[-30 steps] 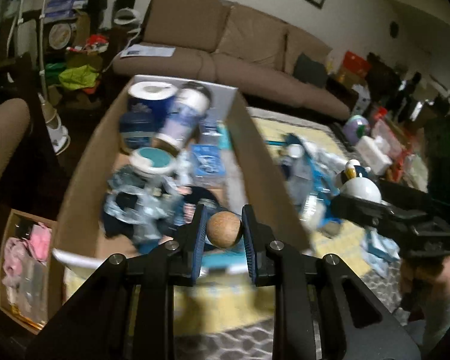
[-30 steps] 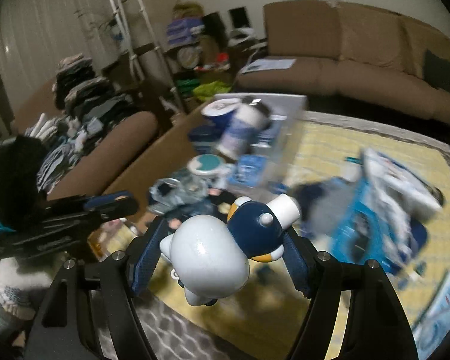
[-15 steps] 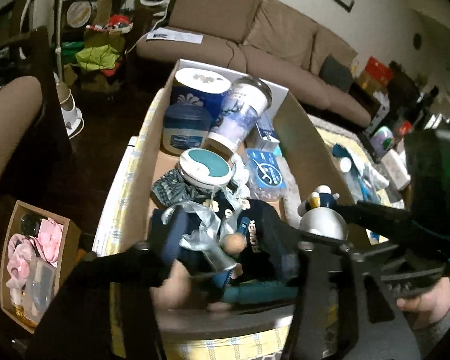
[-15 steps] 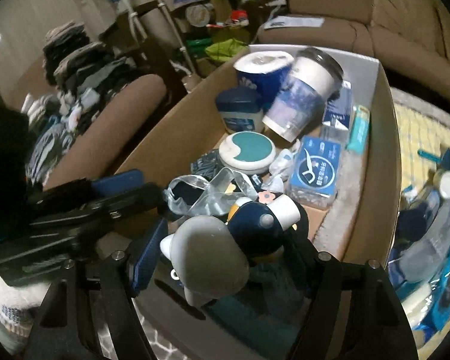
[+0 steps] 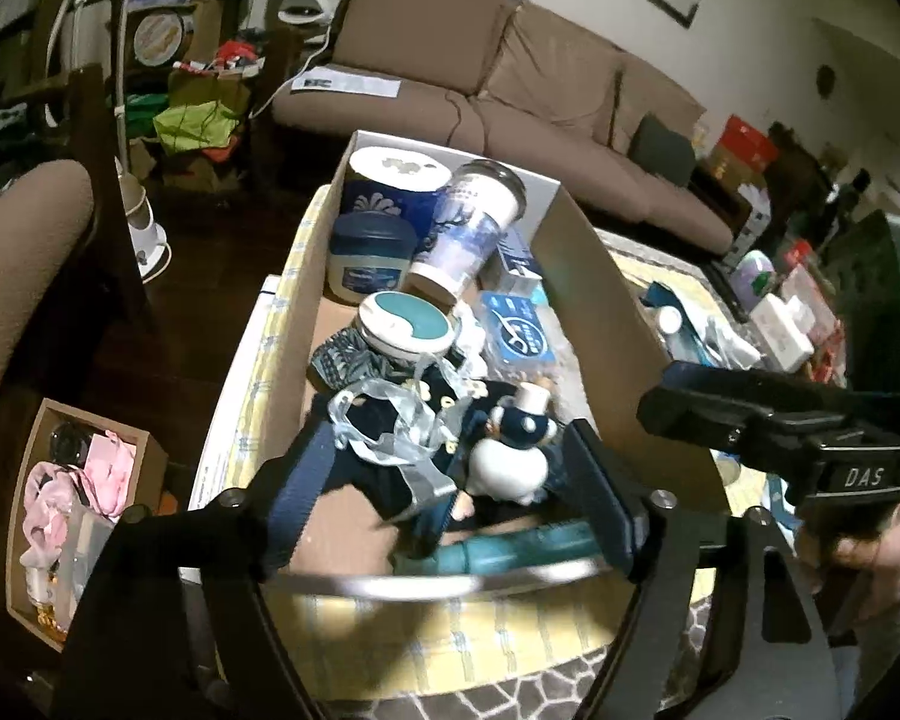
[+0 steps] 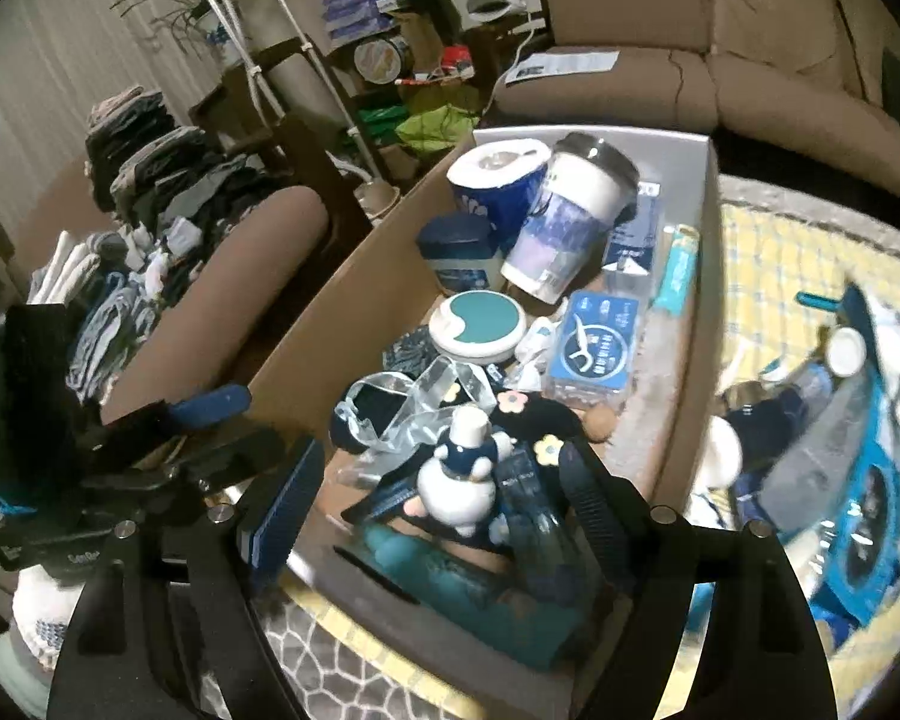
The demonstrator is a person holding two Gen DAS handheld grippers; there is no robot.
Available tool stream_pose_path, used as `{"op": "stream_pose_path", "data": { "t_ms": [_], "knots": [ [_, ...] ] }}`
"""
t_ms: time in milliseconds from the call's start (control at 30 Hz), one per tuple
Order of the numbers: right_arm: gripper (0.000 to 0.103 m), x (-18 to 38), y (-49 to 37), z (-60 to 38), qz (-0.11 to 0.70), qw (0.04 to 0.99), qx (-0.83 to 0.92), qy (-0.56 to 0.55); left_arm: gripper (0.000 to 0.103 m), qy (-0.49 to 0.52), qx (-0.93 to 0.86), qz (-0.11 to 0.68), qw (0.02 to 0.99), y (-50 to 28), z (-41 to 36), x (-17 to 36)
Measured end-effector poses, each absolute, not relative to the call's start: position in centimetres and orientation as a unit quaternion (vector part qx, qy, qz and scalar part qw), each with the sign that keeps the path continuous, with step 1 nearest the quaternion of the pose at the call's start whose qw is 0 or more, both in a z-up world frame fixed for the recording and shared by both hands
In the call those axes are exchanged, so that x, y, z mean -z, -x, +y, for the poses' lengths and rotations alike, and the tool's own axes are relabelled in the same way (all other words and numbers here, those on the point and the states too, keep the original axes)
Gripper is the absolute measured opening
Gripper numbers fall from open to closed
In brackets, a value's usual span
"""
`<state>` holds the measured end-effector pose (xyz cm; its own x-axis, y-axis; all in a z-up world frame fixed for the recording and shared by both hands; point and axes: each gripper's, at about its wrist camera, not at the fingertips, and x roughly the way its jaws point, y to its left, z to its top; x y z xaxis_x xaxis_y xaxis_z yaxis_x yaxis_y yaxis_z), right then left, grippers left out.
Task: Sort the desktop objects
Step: 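Open both grippers to release the penguin and wooden ball into the box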
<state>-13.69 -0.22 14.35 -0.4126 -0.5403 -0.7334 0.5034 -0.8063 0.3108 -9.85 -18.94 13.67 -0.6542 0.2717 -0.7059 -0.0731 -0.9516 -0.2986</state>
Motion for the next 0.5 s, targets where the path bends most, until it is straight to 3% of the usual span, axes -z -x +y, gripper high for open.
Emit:
{"op": "stream_pose_path", "data": {
  "t_ms": [233,500],
  "knots": [
    [0.091,-15.7,10.6,1.1,0.009,0.28,0.857,-0.433,0.098,0.392,-0.91,-0.094,0.101,7.1,-17.1,-15.0],
    [0.1,-15.1,7.0,4.1,0.01,0.238,0.871,-0.43,0.103,0.386,-0.916,-0.065,0.085,4.5,-15.5,-15.9]
  ]
}}
